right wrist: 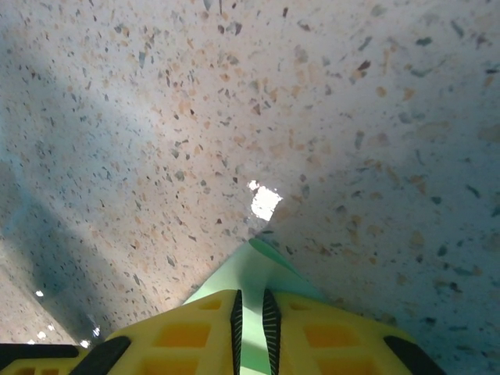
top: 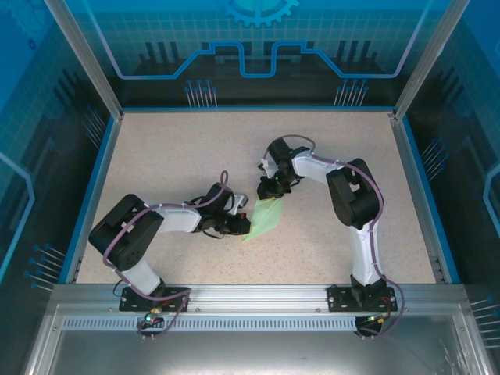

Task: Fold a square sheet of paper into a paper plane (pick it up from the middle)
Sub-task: Fourth fold the wing at the center of the table.

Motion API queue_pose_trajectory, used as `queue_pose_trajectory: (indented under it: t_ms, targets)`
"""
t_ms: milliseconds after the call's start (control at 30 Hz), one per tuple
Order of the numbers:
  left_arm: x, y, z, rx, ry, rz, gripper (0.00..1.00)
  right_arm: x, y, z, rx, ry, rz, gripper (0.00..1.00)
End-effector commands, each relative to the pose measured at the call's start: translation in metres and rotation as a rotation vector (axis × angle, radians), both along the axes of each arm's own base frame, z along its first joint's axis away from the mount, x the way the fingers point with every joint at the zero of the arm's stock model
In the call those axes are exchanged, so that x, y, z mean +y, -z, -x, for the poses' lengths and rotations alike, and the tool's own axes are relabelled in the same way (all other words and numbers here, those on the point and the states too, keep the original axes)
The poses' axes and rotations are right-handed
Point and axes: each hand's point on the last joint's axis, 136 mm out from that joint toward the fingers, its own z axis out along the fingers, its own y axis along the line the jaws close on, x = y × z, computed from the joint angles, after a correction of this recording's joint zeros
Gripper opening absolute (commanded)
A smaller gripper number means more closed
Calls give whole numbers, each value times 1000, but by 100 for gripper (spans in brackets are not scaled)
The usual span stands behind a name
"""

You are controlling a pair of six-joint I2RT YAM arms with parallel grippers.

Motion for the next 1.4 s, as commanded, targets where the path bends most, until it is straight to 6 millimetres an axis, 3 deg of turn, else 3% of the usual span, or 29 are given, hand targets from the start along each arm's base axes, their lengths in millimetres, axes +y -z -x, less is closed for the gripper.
queue_pose_trajectory:
  t_ms: [0,500,667,900,1133,1233,1367]
  targets:
    - [12,7,5,25,-27,-27,0,-20,26,7,37,-14,127,19]
    - [23,21,8,55,-59,-69,0,-23,30,6,41,-11,153,18]
    - [28,31,9,75,-62,-112,0,-22,21,3,23,-5,141,18]
    - [31,43,10,102,-55,-154,0,-17,-6,-5,-39,17,97,23]
    - [32,50,10,111,-50,-166,0,-23,-55,-12,-157,52,55,28]
    - [32,52,11,112,-49,-166,0,-26,-72,-5,-186,52,35,28]
    - [32,47,9,97,-52,-156,0,-17,-81,20,-161,26,-45,27]
